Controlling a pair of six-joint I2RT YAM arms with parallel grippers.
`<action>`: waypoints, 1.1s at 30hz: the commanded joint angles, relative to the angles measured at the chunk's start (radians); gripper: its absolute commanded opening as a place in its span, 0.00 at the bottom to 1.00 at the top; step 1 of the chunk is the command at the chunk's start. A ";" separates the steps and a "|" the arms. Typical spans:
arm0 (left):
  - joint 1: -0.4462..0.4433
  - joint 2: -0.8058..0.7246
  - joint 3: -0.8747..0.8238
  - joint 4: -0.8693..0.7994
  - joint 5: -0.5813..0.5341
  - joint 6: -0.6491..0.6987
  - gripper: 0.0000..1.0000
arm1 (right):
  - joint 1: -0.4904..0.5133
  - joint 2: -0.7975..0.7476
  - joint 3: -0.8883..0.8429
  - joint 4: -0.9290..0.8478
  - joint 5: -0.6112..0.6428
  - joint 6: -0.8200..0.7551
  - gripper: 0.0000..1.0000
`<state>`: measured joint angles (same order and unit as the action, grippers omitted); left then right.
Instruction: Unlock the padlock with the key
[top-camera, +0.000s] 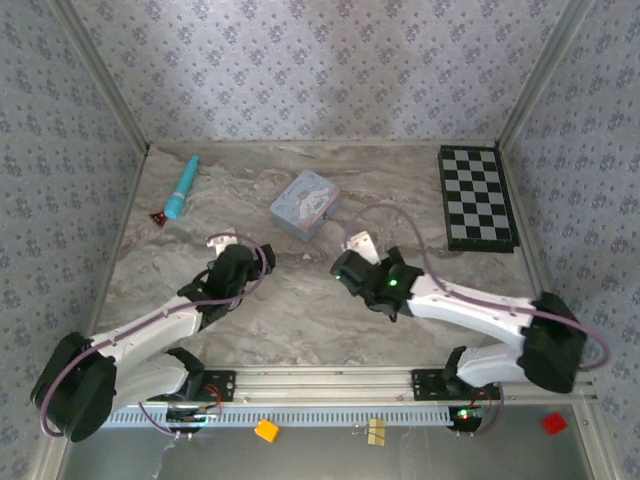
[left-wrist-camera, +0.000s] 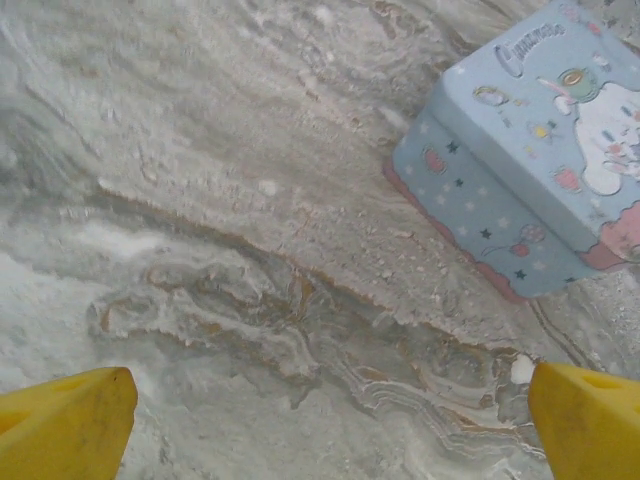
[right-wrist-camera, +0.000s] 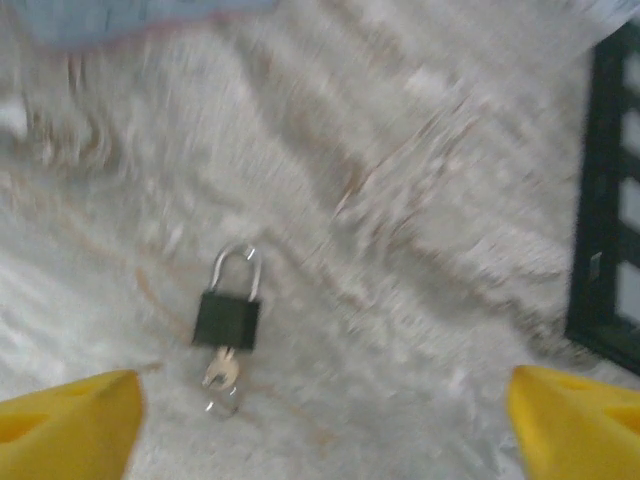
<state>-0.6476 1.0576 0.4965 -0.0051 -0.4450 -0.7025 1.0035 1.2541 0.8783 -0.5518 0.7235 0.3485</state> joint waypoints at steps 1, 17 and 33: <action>0.002 -0.061 0.151 -0.230 -0.086 0.150 1.00 | -0.055 -0.131 -0.038 0.028 0.112 -0.015 0.99; 0.310 -0.048 -0.031 0.153 -0.490 0.545 1.00 | -0.573 -0.507 -0.511 0.614 0.022 -0.272 0.99; 0.484 0.205 -0.269 0.895 0.132 0.731 1.00 | -0.697 -0.095 -0.631 1.188 -0.148 -0.450 0.99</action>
<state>-0.1871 1.2587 0.2417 0.7544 -0.3908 0.0120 0.3099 1.1114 0.2512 0.4595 0.6266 -0.0292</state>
